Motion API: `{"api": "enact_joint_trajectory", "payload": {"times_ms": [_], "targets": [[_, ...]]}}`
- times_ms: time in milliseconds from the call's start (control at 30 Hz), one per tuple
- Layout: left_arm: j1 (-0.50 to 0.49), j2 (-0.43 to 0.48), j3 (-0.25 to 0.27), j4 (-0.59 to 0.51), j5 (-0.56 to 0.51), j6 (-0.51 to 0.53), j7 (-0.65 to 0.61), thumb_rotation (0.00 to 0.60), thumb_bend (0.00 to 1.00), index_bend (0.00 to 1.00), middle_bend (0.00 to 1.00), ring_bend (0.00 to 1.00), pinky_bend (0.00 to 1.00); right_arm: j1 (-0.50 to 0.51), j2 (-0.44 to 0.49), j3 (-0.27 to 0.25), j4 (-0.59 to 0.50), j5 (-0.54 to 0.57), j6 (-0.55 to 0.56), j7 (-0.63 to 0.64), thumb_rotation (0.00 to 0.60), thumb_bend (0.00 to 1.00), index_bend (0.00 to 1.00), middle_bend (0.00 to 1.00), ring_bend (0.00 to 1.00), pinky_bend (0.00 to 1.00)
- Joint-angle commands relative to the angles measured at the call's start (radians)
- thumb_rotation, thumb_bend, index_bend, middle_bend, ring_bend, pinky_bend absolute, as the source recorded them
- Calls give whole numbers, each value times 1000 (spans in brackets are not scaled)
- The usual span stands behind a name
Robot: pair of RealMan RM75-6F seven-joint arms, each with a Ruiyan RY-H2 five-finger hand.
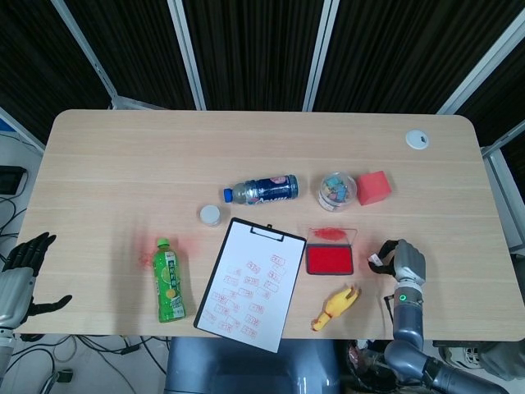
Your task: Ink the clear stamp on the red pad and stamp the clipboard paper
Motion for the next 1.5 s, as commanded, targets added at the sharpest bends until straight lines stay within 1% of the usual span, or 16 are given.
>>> {"api": "enact_joint_trajectory", "payload": {"times_ms": [33,267,367,467,567,633,767,900,933,967,1067,1233,1300,1367,1400,1500], "targets": [[0,0,0,0,0,0,0,600,8,0,0,0,0,1,3,-2,-5,4,-1,-3,600,263,642,504,609,834],[0,2,1,-1,1,0,-2,600,8,0,0,0,0,5,8,-7,-9,12,0,-5,600,262,604,473,586,834],[0,2,1,-1,1,-1,-3,600,8,0,0,0,0,6,10,-9,-12,15,0,-6,600,251,553,436,553,804],[0,2,1,-1,1,-1,-2,600,8,0,0,0,0,8,14,-11,-18,20,-1,-11,600,222,471,381,489,747],[0,2,1,-2,1,-1,-2,600,8,0,0,0,0,10,23,-16,-32,27,-8,-16,600,170,328,297,394,671],[0,3,1,-2,2,0,-2,600,8,0,0,0,0,10,33,-20,-48,27,-17,-16,600,133,221,222,309,595],[1,3,1,-2,2,0,-3,600,8,0,0,0,0,6,58,-28,-99,-11,-28,4,600,106,142,144,208,484],[1,3,1,-2,3,2,-4,600,8,0,0,0,0,-6,89,-52,-162,-107,-13,33,600,101,77,60,74,275],[2,3,1,-2,3,2,-5,600,8,0,0,0,0,-11,100,-61,-179,-135,-6,38,600,101,52,38,44,233],[2,3,1,-2,3,2,-6,600,8,0,0,0,0,-15,109,-69,-192,-158,1,38,600,100,39,27,31,217],[2,4,0,-2,4,4,-9,600,8,0,0,0,0,-34,156,-108,-239,-255,35,33,600,92,3,3,9,194],[4,5,0,1,10,9,-13,600,8,0,0,0,0,-86,269,-180,-307,-444,109,37,600,72,0,0,0,184],[5,4,1,4,15,13,-10,600,8,0,0,0,0,-122,326,-220,-319,-558,162,56,600,67,0,0,0,177],[8,4,2,9,18,20,-5,600,7,0,0,0,0,-158,376,-266,-299,-676,214,84,600,62,0,0,0,171],[9,4,2,12,19,23,-2,600,7,0,0,0,0,-169,389,-281,-287,-710,230,91,600,58,0,0,0,169],[13,1,4,25,24,34,30,600,8,0,0,0,0,-215,424,-332,-208,-844,314,97,600,49,0,0,0,169]]}}
